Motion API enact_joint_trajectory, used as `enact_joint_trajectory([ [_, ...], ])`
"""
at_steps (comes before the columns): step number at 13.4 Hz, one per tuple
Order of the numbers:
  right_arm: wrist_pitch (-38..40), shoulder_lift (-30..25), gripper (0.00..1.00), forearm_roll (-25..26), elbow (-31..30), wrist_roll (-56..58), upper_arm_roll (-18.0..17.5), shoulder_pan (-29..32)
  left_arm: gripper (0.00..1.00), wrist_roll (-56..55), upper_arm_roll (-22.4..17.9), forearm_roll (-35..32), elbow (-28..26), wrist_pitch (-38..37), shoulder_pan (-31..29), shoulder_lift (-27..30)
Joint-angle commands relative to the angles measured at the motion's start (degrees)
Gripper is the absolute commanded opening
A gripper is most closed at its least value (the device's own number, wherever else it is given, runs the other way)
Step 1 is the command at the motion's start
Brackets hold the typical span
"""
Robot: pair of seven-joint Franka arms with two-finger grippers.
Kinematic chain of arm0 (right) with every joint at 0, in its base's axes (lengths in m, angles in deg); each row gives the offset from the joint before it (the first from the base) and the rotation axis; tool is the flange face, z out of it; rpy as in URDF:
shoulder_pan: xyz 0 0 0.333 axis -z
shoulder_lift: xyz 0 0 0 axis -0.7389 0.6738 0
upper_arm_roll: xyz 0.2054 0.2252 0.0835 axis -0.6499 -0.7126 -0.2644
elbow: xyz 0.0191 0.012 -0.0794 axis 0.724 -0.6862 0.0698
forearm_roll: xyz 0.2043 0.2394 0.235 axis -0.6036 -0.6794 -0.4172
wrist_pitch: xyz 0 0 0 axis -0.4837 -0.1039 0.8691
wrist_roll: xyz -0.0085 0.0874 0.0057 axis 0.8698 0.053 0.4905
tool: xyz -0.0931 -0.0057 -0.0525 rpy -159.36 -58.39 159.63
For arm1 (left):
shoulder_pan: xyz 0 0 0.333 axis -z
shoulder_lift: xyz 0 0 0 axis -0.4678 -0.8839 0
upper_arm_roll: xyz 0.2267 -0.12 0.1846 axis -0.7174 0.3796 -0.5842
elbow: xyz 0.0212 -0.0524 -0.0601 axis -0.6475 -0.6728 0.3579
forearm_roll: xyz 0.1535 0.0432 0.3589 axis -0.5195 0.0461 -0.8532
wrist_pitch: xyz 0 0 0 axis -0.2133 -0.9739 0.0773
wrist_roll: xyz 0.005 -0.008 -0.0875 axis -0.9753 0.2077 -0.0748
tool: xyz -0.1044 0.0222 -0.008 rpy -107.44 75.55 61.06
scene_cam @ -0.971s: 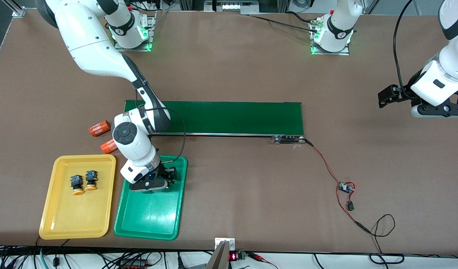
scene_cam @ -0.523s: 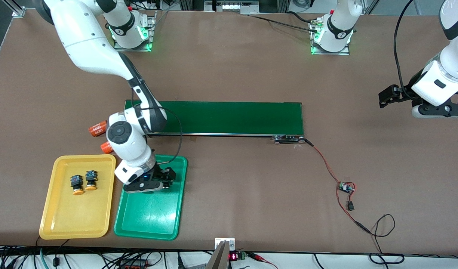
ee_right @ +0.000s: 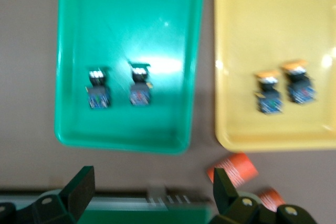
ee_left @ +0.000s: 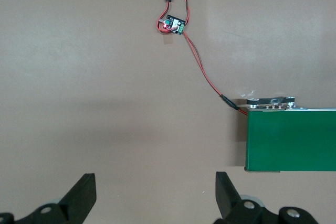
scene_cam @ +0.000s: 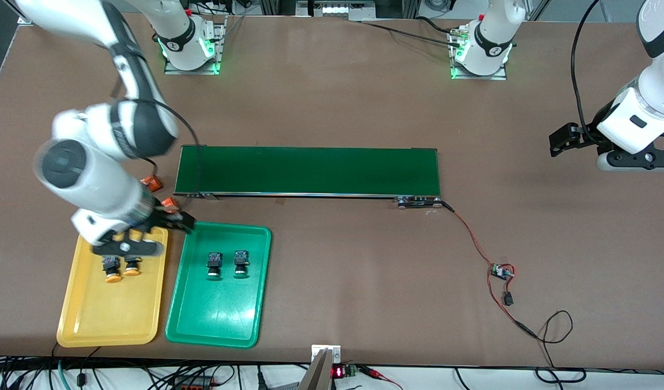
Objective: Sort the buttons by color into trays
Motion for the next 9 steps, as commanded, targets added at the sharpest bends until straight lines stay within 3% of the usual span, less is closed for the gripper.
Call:
enact_joint_trajectory([
  [1,7.9,-6.6,1.0,-2.7,-2.1,5.2,-0.6,4.7,1.0,0.7,0.0,-1.1,0.1,-0.6,0.0,0.7],
  [5,21.6,-14.3,1.0,-2.6,-2.1,5.5,-0.4,9.7,1.0,0.7,0.0,-1.1,0.1,-0.6,0.0,0.7],
  [9,23.0,-16.4,1.0,-2.1,-2.7,10.7,1.4,12.3,1.0,0.7,0.0,-1.1,0.1,-0.7,0.0,0.7],
])
